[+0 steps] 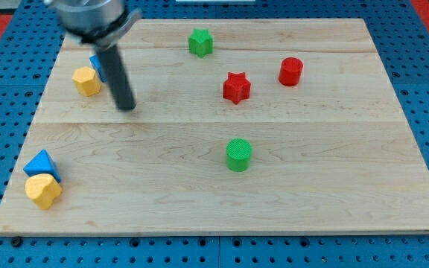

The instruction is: Move the blue cube to the bottom right of the yellow hexagon

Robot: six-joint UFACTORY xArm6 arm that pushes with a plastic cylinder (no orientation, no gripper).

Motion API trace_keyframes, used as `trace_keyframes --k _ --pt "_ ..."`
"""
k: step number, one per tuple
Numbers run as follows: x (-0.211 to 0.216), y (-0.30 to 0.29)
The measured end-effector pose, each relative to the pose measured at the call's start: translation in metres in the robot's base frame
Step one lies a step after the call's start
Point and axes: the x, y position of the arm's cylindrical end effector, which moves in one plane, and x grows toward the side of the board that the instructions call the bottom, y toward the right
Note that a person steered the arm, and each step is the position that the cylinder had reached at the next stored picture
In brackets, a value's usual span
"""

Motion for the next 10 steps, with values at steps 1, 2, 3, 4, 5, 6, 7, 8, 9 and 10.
trace_keyframes --k 1,2,3,4,5,6,7,8,9,10 --pt "-0.075 0.018" --pt "-0.131 -0.023" --pt "-0.093 -0.053" --pt "-0.05 -0.065" --pt "0.004 -0.066" --pt "0.034 -0.065" --pt "0.076 -0.044" --pt "0.103 -0.043" --pt "0.051 -0.014" --pt "0.035 -0.04"
